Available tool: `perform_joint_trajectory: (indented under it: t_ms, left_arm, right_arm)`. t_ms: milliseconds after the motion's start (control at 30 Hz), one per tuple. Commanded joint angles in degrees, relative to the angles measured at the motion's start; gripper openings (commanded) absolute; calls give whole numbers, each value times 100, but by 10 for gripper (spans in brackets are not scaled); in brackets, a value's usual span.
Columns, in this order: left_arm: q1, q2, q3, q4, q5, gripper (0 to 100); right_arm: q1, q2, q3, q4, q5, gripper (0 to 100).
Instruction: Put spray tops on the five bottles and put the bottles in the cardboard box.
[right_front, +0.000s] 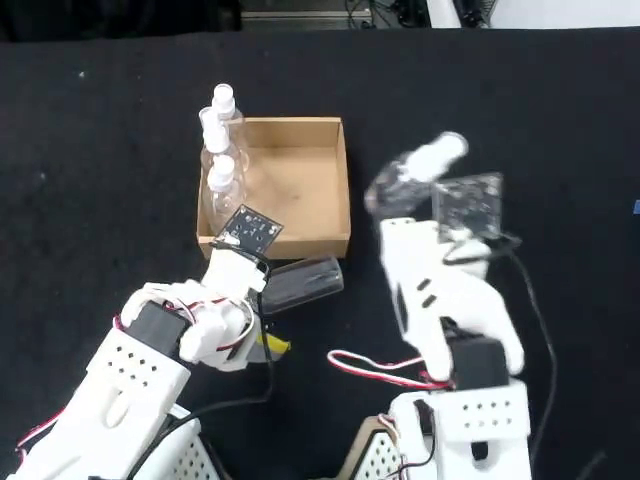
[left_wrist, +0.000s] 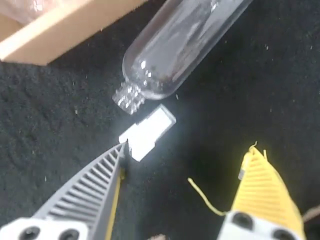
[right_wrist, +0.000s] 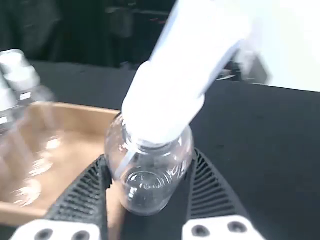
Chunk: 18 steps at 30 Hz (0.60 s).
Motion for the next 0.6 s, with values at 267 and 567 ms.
perform_joint_trajectory:
  t_ms: [267,567]
  left_arm:
    - [-1604,-114,-716,229,-677,332]
    - [-3943,-114,-629,167,-853,332]
  right_arm:
    - [-774,3081,-1385,-1837,-589,25]
    - [-985,4435,-1446,-3033,-527,25]
